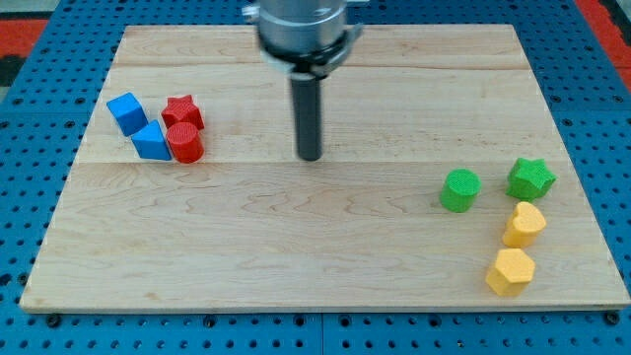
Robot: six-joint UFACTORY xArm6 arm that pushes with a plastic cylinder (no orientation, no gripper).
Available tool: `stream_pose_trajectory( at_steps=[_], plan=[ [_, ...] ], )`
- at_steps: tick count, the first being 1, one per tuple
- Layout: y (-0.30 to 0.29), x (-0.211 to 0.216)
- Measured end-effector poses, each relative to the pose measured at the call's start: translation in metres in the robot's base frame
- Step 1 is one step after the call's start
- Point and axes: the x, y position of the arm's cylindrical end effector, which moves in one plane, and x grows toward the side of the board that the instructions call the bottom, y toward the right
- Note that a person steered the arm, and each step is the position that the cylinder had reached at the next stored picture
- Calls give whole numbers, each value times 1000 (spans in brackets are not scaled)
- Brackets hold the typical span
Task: Push the green circle towards the center of the board
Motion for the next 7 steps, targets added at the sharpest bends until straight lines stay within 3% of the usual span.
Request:
stream_pose_trajectory(
  at_steps=[2, 3, 4, 7],
  plan=[
    [190, -22],
    [233, 20],
    [245, 60],
    [212, 71]
  ],
)
